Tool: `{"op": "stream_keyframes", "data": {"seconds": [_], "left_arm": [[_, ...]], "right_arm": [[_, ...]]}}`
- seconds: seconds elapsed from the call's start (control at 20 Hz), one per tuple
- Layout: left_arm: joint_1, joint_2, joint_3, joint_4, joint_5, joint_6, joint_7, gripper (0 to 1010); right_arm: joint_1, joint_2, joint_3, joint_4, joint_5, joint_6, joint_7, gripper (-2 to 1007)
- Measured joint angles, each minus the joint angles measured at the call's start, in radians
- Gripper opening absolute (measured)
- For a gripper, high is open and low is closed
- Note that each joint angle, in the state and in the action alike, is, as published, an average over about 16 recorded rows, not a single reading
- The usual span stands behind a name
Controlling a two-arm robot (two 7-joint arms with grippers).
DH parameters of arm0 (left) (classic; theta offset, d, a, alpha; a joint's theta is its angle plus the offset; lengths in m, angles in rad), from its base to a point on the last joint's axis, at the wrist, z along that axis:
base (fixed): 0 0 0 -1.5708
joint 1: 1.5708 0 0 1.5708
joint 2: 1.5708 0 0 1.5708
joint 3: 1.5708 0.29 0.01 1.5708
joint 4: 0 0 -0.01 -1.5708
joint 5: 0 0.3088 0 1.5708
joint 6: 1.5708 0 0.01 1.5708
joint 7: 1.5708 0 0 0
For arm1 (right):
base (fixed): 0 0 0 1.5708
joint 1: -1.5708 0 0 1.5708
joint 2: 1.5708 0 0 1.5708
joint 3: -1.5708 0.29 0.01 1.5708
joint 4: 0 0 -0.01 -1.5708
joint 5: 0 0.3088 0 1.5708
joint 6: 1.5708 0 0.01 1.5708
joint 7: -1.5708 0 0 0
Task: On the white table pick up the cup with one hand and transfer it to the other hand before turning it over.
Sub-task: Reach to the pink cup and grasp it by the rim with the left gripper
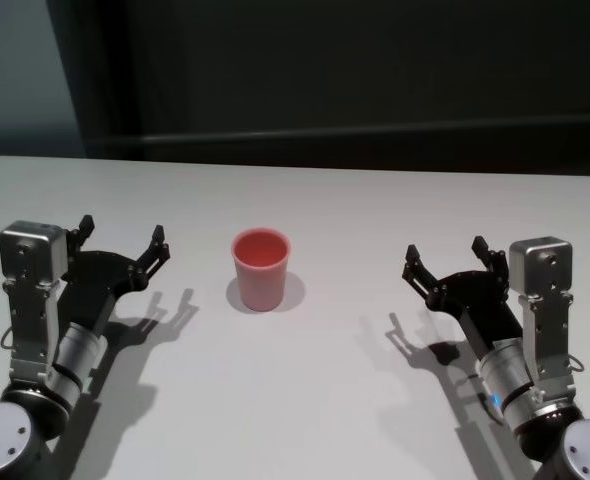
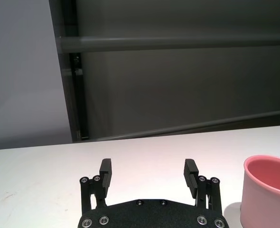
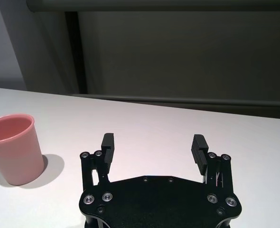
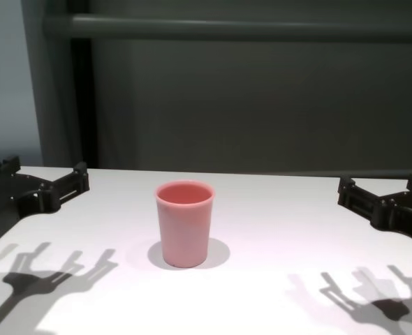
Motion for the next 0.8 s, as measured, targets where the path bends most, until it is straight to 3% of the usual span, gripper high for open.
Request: {"op": "stream_keyframes", "data": {"seconds": [0.8], "left_arm": [[0.000, 0.000, 0.000, 0.000, 0.000, 0.000, 0.000, 1001]], "right_arm": [[0.000, 0.000, 0.000, 0.000, 0.000, 0.000, 0.000, 1002]]}}
